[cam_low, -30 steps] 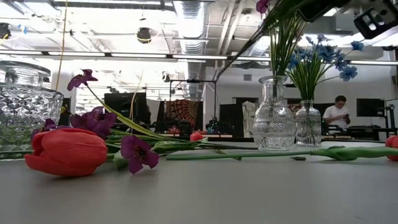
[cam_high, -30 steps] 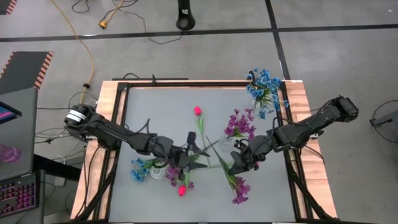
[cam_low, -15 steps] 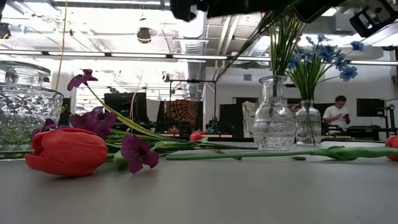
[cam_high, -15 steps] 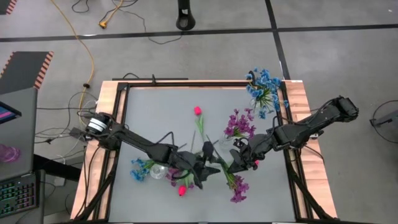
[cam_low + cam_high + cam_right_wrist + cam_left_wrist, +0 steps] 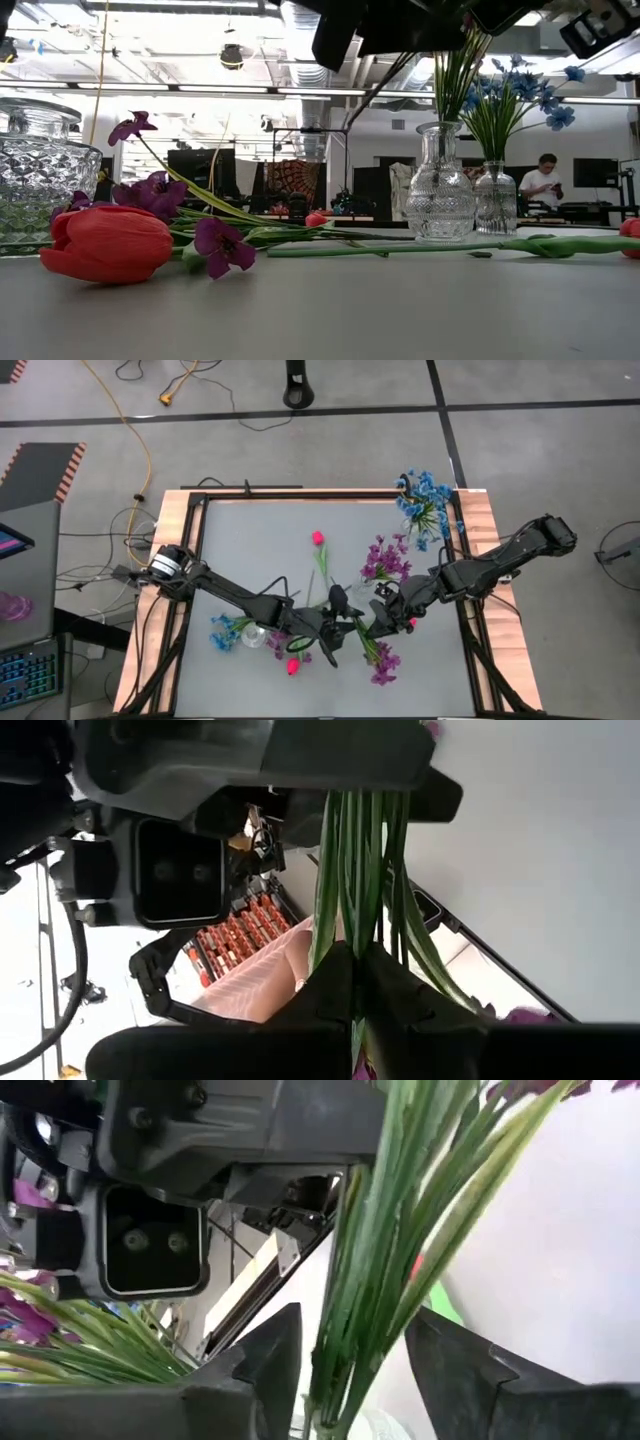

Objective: Sort flowers into vase by color
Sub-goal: Put the right violet flowers into the middle transparent vase

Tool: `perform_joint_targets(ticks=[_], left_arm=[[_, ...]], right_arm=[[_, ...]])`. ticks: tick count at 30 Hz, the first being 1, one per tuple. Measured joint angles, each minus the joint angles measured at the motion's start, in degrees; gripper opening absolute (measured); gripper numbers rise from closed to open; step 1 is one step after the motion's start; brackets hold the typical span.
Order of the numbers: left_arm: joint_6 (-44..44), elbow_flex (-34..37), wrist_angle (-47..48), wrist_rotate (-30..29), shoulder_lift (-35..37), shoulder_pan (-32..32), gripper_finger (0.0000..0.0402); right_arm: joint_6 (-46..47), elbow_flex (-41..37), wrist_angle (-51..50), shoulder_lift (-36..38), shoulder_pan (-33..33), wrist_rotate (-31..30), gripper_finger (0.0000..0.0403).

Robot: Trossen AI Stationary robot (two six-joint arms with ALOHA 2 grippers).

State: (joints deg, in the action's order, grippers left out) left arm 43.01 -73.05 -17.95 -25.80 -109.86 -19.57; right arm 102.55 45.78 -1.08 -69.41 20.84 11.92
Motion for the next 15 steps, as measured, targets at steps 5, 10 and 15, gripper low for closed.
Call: perform_joint_targets(ticks=[5, 10, 15], left_arm=[[-0.19, -0.01, 0.25, -0.05, 0.00, 0.00, 0.0096], [-0.64, -0.01, 0.40, -0.02, 0.01, 0.00, 0.0023], [-0.84, -0.01, 0.54, -0.02, 0.01, -0.04, 0.0013]], right_arm=[[-0.59, 0.00, -0.03, 0.00, 0.00, 0.00, 0.0041], [-0.60, 0.00, -0.01, 0.00, 0.00, 0.00, 0.0041], [-0.58, 0.00, 0.19, 0.00, 0.00, 0.02, 0.0041]])
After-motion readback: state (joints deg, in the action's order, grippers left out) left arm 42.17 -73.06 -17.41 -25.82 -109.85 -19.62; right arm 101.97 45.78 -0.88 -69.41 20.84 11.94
